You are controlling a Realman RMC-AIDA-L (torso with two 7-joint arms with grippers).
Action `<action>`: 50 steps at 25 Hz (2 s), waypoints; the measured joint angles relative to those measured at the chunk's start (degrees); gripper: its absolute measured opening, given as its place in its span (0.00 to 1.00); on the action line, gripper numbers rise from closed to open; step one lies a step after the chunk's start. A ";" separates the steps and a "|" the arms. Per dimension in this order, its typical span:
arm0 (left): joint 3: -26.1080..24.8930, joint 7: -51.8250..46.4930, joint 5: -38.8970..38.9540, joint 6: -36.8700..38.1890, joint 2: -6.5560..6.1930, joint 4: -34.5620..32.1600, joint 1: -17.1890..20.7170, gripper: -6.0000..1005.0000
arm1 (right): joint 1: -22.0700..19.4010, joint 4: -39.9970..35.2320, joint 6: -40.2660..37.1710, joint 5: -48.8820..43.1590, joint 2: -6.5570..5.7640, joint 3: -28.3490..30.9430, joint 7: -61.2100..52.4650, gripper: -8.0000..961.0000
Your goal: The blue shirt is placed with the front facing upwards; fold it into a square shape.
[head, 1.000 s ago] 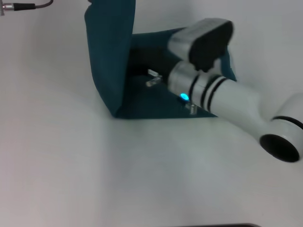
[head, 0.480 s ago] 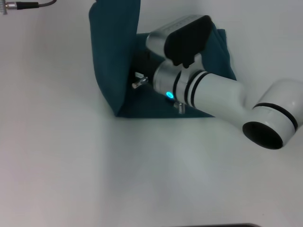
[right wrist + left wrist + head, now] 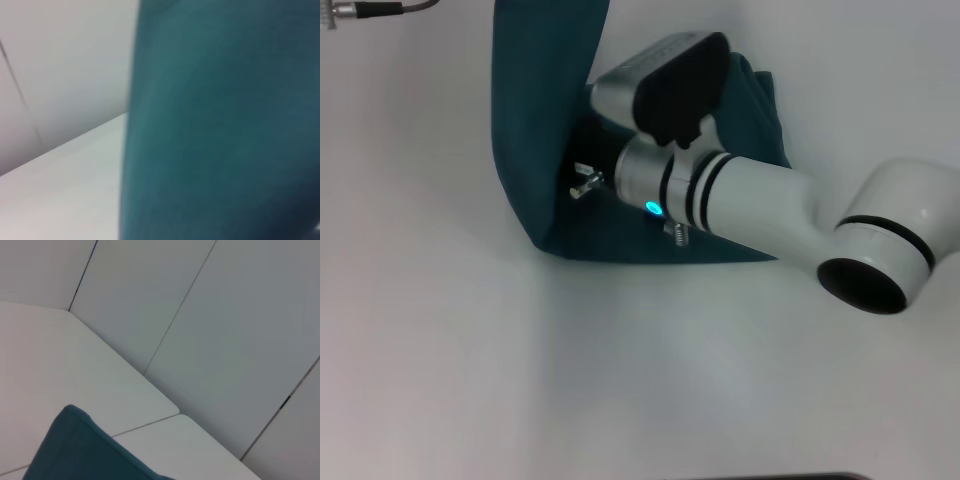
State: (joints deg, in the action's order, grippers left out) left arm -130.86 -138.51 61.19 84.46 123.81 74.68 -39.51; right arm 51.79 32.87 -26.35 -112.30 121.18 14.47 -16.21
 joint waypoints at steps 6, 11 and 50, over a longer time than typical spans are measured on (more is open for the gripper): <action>-0.22 0.36 0.00 0.00 0.05 -0.01 0.49 0.02 | -7.79 0.63 -4.84 -0.02 -2.04 2.80 0.00 0.03; 0.79 0.41 1.32 -0.36 0.14 -0.68 0.67 0.02 | -16.55 0.66 -12.72 -0.02 -4.96 6.49 -0.26 0.03; 35.90 34.69 37.13 -23.54 0.81 -23.09 8.92 0.41 | -20.06 -38.40 -39.26 0.06 -6.10 -0.33 -43.55 0.03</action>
State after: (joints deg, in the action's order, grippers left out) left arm -94.96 -103.82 98.33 60.92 124.62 51.59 -30.59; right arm 31.74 -5.52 -65.62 -112.25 115.08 14.14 -59.76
